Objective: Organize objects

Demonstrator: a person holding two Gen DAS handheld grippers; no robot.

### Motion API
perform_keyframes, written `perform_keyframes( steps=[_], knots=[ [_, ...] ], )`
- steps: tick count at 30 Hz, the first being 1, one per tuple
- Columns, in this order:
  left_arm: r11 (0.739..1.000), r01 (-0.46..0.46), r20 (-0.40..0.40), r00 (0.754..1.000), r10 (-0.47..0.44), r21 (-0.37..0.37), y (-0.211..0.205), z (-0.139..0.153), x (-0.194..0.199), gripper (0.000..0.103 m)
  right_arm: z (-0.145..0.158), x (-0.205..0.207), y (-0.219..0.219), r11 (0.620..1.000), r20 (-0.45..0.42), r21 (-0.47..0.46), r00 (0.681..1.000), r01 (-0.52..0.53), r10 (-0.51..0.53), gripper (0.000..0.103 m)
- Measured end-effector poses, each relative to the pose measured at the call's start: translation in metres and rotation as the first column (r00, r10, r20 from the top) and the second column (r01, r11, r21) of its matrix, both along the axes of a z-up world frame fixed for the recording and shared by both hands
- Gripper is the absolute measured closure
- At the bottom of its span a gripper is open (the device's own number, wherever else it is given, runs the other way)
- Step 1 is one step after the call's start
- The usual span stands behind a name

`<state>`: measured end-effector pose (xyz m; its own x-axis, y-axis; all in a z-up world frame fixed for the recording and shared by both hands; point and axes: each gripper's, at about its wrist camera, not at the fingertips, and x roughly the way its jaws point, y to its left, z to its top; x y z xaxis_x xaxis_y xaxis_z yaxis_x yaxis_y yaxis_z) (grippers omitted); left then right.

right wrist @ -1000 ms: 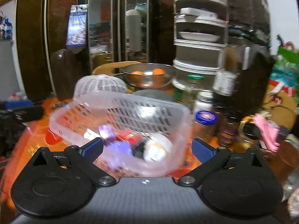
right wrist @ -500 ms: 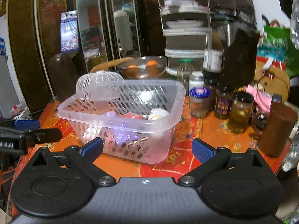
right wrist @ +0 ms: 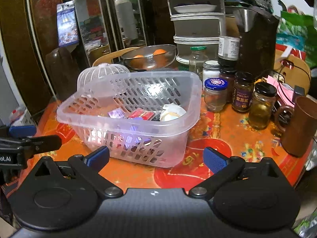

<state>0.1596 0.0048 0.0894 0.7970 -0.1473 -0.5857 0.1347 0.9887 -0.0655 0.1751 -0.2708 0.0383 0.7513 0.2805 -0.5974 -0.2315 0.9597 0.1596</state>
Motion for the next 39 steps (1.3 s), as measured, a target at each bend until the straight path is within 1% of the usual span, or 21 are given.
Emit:
perform_keyframes(
  steps=[2,5,8,11,18,24,39],
  knots=[
    [1.0,-0.004,-0.002,1.0,0.004,-0.005,0.002,0.005,-0.002,0.002,0.009,-0.005,-0.001,1.0,0.01,-0.004,1.0,0.003,-0.003,0.0],
    [1.0,-0.002,-0.002,1.0,0.002,0.008,0.0,0.011,-0.003,0.002,0.023,-0.011,0.003,0.999,0.039,-0.039,0.999,-0.008,0.01,0.0],
    [1.0,0.004,-0.009,1.0,-0.004,-0.006,-0.002,0.013,0.001,0.002,0.028,-0.01,0.009,0.998,0.037,-0.05,0.999,-0.033,0.034,0.0],
    [1.0,0.011,-0.013,1.0,-0.011,-0.024,-0.003,0.011,0.003,0.002,0.027,-0.006,0.011,0.998,0.028,-0.049,0.999,-0.024,0.025,0.0],
    [1.0,0.006,-0.007,1.0,-0.006,-0.023,-0.003,0.012,0.002,0.002,0.024,0.0,0.007,1.0,0.006,-0.027,1.0,-0.01,0.01,0.0],
    [1.0,0.009,0.0,1.0,-0.009,-0.011,-0.004,0.013,0.002,0.002,0.02,0.002,0.008,0.999,-0.007,-0.038,1.0,-0.003,0.003,0.0],
    [1.0,0.017,-0.002,1.0,-0.017,-0.014,-0.006,0.013,0.004,0.002,0.021,0.002,0.005,0.999,0.001,-0.035,1.0,-0.002,0.002,0.0]
  ],
)
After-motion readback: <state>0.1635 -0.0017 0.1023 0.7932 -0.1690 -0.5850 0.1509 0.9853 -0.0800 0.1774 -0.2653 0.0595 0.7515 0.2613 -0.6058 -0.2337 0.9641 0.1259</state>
